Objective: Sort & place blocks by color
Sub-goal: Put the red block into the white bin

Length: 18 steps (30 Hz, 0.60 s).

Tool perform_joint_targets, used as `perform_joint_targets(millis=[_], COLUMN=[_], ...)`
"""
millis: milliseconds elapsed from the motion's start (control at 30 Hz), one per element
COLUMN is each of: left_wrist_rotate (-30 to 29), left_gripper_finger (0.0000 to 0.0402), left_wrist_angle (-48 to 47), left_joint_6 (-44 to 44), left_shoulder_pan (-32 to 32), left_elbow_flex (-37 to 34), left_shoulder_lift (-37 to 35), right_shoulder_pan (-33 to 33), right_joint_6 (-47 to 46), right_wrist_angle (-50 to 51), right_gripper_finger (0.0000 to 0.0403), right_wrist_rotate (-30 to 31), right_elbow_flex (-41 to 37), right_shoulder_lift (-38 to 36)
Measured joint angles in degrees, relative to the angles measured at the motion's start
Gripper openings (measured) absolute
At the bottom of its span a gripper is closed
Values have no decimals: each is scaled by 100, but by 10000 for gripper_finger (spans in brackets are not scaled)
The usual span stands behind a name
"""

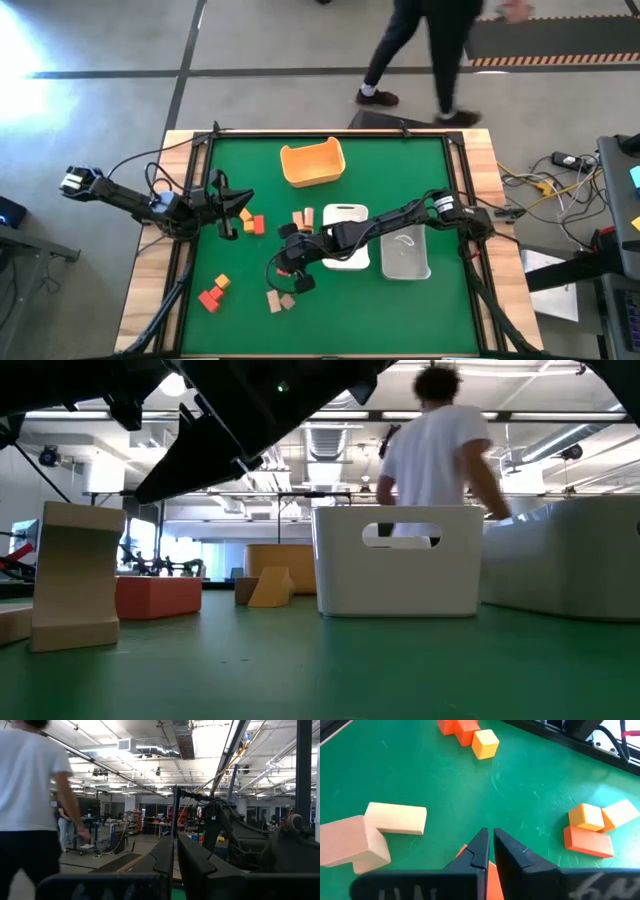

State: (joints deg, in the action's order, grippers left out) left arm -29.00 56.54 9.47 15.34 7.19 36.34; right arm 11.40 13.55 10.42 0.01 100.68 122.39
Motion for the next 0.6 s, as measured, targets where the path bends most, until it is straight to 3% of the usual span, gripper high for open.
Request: perform_joint_targets(millis=[133, 367, 600], left_wrist_rotate=[-2, -2, -2], left_gripper_finger=[8, 8, 8], left_wrist_angle=[-3, -3, 0], left_joint_6=[0, 1, -1], left_shoulder_pan=[0, 1, 1], left_elbow_flex=[6, 10, 11], left_shoulder_lift=[4, 3, 13], right_shoulder_pan=[-5, -60, -168], right_joint_6=[355, 1800, 2235], right_wrist_angle=[289, 558, 618], right_gripper_finger=[78, 204, 276], right_wrist_rotate=[-3, -39, -1029], right_elbow_flex=[0, 0, 0], right_shoulder_lift=[-2, 44, 48])
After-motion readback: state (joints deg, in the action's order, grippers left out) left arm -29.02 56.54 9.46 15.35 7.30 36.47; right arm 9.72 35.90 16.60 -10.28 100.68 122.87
